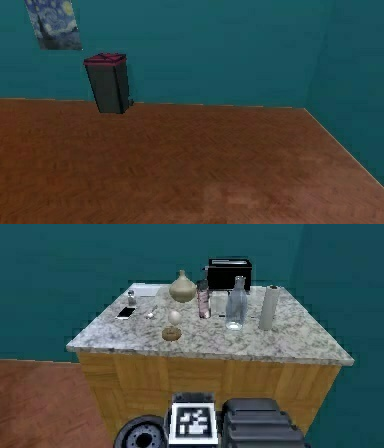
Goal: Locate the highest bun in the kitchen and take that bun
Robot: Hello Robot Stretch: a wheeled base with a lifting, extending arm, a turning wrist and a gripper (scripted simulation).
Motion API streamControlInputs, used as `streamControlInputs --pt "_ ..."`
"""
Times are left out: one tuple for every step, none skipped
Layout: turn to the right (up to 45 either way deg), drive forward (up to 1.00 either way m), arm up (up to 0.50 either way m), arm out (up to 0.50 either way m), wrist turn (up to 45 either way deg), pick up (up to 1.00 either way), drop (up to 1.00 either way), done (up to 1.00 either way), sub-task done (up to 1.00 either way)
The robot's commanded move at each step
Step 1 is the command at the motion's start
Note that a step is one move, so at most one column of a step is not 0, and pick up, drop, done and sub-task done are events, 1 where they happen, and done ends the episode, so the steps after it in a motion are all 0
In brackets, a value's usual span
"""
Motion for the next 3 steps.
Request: streamControlInputs --pt "0.0 0.0 0.0 0.48 0.0 0.0 0.0 0.0 0.0" --pt "0.0 0.0 0.0 0.0 45.0 0.0 0.0 0.0 0.0" --pt "0.0 0.0 0.0 0.0 45.0 0.0 0.0 0.0 0.0"
